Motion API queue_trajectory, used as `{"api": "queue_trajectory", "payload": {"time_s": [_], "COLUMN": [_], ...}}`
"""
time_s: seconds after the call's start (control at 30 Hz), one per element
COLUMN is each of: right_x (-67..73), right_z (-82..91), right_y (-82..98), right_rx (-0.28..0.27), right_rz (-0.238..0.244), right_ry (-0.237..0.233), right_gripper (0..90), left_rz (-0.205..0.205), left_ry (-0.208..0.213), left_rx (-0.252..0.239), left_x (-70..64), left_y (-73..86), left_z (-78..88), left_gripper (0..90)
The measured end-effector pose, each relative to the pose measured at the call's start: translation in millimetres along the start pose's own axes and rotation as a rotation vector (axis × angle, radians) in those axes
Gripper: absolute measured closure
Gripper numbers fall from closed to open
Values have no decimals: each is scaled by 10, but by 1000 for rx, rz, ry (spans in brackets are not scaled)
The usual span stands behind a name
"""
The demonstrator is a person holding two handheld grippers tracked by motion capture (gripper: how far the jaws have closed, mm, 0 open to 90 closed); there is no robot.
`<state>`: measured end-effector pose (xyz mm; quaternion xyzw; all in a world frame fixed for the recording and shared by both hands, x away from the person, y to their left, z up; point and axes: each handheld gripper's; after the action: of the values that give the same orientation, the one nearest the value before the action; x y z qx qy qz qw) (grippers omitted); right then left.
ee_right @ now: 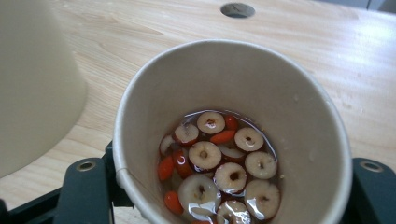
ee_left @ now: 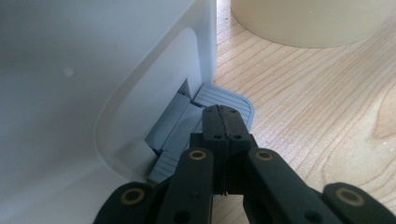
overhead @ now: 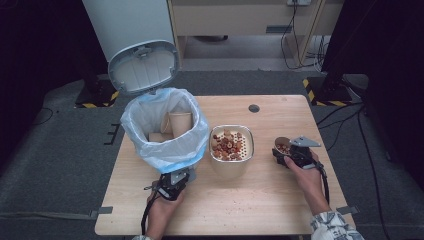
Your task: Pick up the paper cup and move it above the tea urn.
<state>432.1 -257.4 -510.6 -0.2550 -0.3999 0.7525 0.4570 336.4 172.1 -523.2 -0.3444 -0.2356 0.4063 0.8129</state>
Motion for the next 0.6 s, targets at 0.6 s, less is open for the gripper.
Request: {"api": "queue_trajectory", "payload": {"time_s": [0.6], "right_x": [-14], "right_z": [289], "right_y": [-613], "right_rx": [-30], "right_rz": [156], "right_ry": [-71], "right_gripper": [337], "left_rz": [-1], "left_ry": [0], "left_rx": [2], "left_x": [-1], "left_y": [-2], "left_z": [0], "left_gripper": [897]}}
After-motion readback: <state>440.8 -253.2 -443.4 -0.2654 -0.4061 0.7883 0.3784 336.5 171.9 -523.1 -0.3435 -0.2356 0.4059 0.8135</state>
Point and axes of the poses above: each handheld gripper's, and its own axes: z roughly backward along the jaws, y roughly out of its underside, x roughly to its left, and after that the axes turned 1 degree about z, right-handed
